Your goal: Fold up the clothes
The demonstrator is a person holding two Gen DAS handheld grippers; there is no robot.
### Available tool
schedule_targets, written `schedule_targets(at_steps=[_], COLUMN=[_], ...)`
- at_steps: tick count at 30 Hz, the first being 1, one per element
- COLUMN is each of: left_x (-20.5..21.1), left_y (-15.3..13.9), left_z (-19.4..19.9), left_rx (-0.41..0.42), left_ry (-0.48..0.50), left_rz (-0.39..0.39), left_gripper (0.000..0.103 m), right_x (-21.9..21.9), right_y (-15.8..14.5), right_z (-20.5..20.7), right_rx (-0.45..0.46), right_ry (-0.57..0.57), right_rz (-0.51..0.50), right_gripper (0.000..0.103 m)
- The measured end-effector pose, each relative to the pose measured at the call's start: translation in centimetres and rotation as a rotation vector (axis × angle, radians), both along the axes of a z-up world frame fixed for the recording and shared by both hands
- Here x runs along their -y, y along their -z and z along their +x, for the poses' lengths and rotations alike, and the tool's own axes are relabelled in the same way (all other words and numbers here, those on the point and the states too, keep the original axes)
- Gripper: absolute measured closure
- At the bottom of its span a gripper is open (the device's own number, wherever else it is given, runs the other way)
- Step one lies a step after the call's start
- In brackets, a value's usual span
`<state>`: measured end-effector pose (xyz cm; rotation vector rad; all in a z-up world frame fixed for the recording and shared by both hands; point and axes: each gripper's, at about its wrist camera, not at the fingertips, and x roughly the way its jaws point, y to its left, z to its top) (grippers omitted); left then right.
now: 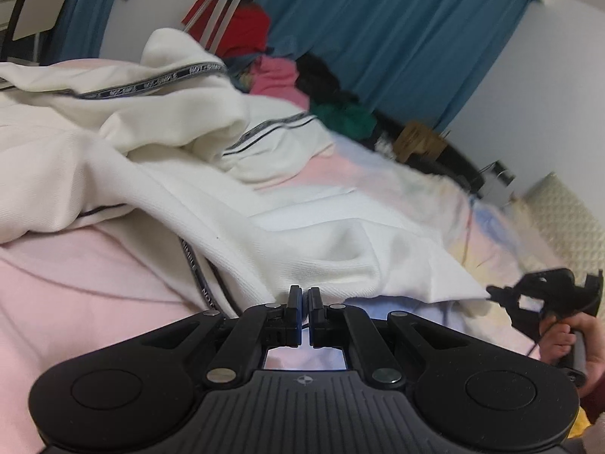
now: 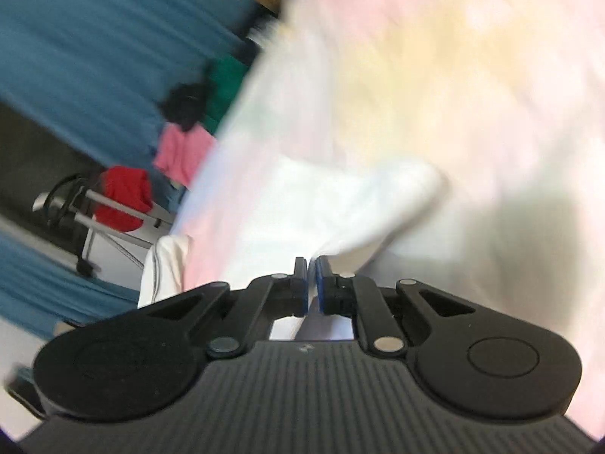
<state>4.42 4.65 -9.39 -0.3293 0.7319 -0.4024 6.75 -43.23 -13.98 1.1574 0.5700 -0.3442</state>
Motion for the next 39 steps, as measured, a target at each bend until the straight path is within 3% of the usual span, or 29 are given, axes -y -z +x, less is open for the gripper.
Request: schedule_targets(at_steps=[3,4,7,8,11,15,18,20,22,27,33,36,39], left_x=[0.2,0.3,0.6,0.7,0.8,1.0,1.3,1.5,1.6,1.9,2.9,3.6,4.2], left_y=[0.0,0.0,0.0,0.1,0.4,0.9,1.2,1.5,1.6,1.4,1.2,1.5,2.0], left_z=[0.0,0.0,0.1,0.2,0.5,1.0,1.3,1.3,1.4,1.4,1.0,0.8,0.8], left_rx=[-0.014,-0.019,-0.028,-0.034,-0.05,-0.071,-0.086,-0.091,-0.09,-0.078,-0.06,-0.067,-0.077], left_ry=[-0.014,-0.017,-0.023,-0.025,-0.031,-0.039,-0.042,-0.042,-0.04,-0.031,0.02,0.048,0.067], left_rz=[0.02,0.023,0.037,0.038,0.042,0.048,0.055,0.063,0.065,0.066,0.079,0.103,0.143], left_gripper=[0.1,0.1,0.1,0.1,0.1,0.1,0.1,0.099,0.099,0.099,0.099,0.099,0.098], right_x=[0.9,1.1,0.9,0.6,0.0,0.3,1.2,2.0,2.9,4.5,5.5,6.9,8.1], right_y=[2.3,2.8,3.8,4.1,4.7,5.2,5.5,5.7,6.1,5.7,1.5,2.4,5.5], right_z=[-1.0,-0.9,-0.6,-0.5,-0.3,1.3,2.1,2.7,3.4,4.5,2.9,2.2,2.3], right_rx=[0.027,0.023,0.014,0.012,0.029,0.028,0.015,0.004,-0.01,0.043,0.256,0.202,0.059], right_ry=[0.02,0.026,0.037,0.03,0.014,0.037,0.067,0.089,0.092,0.087,0.175,0.223,0.238], right_rz=[0.138,0.16,0.23,0.249,0.289,0.245,0.189,0.151,0.118,0.065,-0.124,-0.141,-0.067], right_gripper=[0.091,0.083,0.032,0.027,0.027,0.031,0.055,0.077,0.088,0.094,0.098,0.098,0.098])
